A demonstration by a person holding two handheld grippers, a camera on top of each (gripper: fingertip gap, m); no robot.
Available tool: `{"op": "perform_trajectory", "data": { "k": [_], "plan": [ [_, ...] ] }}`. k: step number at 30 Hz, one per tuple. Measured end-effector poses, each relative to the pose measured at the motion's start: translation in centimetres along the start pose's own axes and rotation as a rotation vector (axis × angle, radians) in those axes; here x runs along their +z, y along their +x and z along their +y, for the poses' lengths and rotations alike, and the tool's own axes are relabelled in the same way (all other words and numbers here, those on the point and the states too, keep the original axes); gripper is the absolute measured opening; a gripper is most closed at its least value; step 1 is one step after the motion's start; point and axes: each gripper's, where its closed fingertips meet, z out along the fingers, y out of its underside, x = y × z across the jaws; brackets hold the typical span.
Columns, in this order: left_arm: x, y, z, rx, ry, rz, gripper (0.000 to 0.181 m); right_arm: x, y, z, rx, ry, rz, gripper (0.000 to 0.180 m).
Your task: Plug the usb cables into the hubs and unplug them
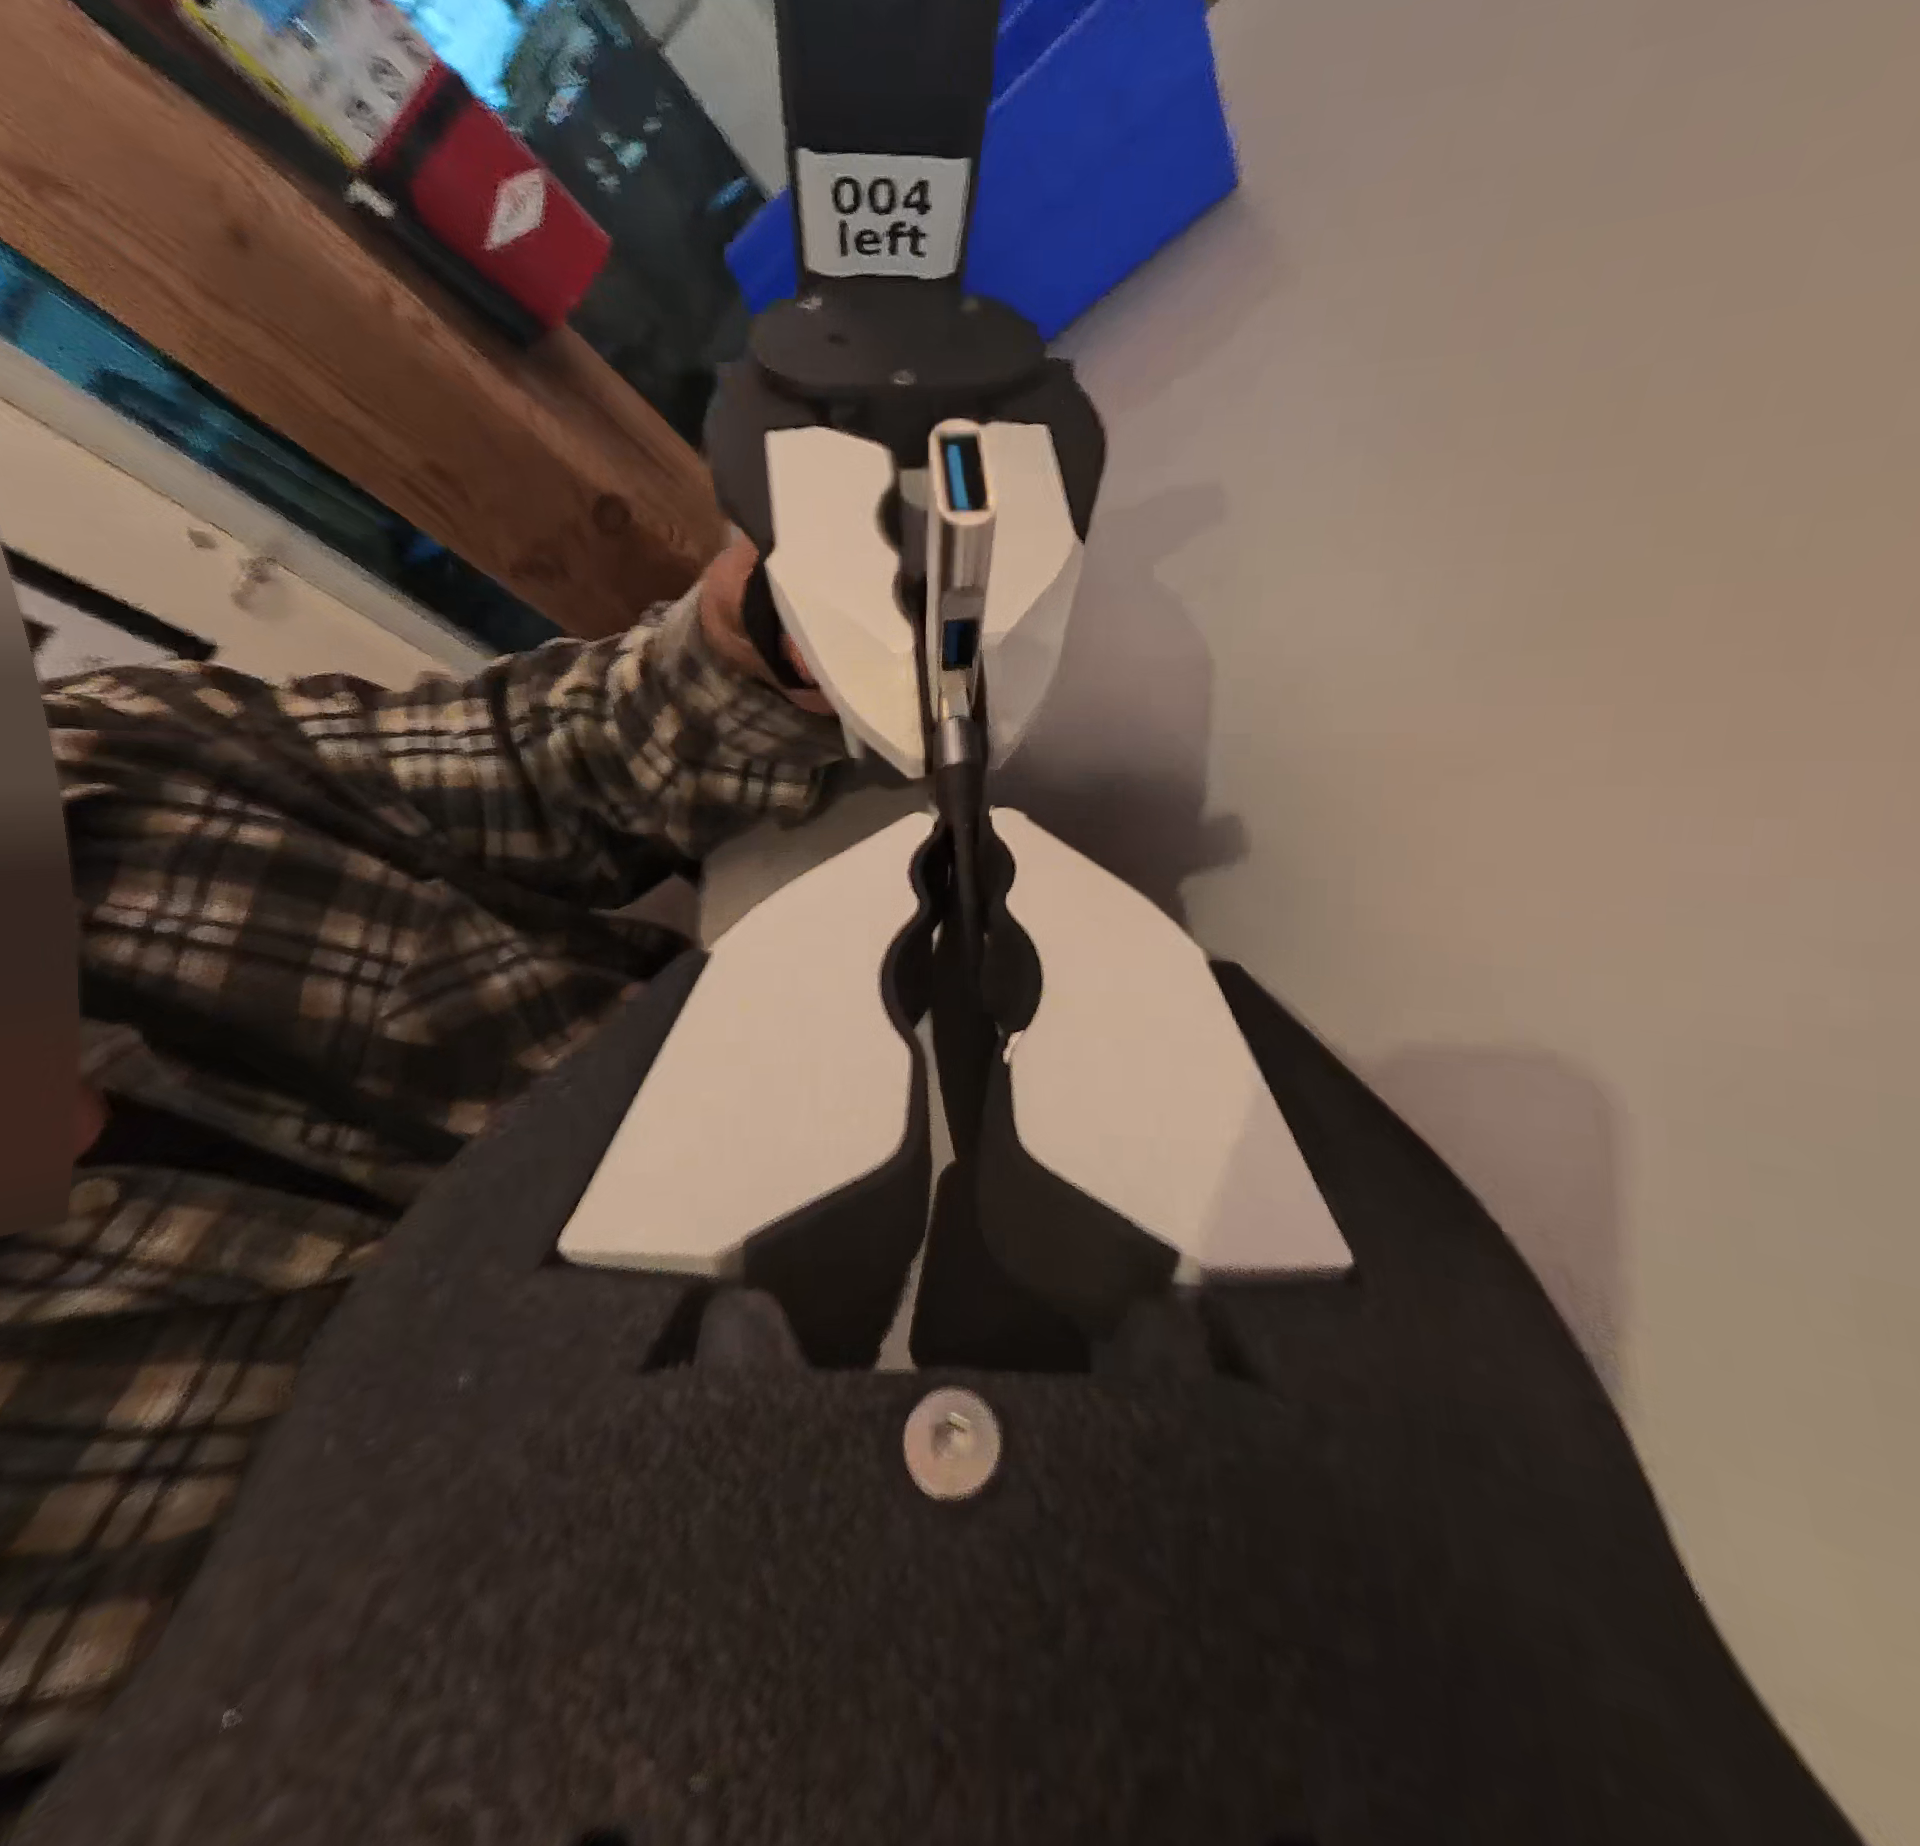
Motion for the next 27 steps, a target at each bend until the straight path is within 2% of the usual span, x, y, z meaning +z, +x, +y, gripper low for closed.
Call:
{"op": "perform_trajectory", "data": {
  "k": [2, 5, 7, 8, 10, 12, 15, 18, 22, 27],
  "plan": [
    [0.3, 0.0, 0.2, -0.005, 0.008, -0.002, 0.007, -0.3, -0.1, 0.6, 0.018, -0.044, -0.035, 0.004],
    [-0.9, -0.1, -2.0, -0.013, 0.146, -0.002, 0.007, -0.5, 0.5, -0.8, -0.119, -0.004, 0.142, 0.003],
    [-5.9, -1.0, -5.6, -0.076, 0.408, 0.008, 0.006, -2.8, 2.4, -2.6, -0.187, 0.142, 0.358, 0.004],
    [-8.4, -1.8, -6.4, -0.093, 0.482, -0.009, 0.006, -4.2, 2.4, -3.0, -0.133, 0.240, 0.331, 0.003],
    [-10.0, -2.5, -6.2, -0.092, 0.479, -0.026, 0.006, -5.6, 2.7, -2.3, -0.026, 0.293, 0.258, 0.004],
    [-9.1, -1.4, -6.0, -0.053, 0.441, 0.026, 0.006, -5.9, 2.8, -1.6, -0.021, 0.275, 0.255, 0.004],
    [-6.8, -0.3, -5.2, 0.048, 0.331, 0.019, 0.006, -7.4, 1.7, -1.5, -0.059, 0.228, 0.291, 0.004],
    [-5.5, 1.0, -4.4, 0.089, 0.277, 0.062, 0.006, -11.8, 0.5, -2.6, -0.075, 0.254, 0.368, 0.004],
    [-4.9, 1.3, -3.7, 0.096, 0.242, 0.078, 0.006, -20.3, -0.4, -3.5, -0.095, 0.274, 0.569, 0.004],
    [-4.7, 0.6, -3.4, 0.015, 0.257, 0.102, 0.006, -29.8, -1.7, -1.8, -0.082, 0.239, 0.816, 0.004]
  ]
}}
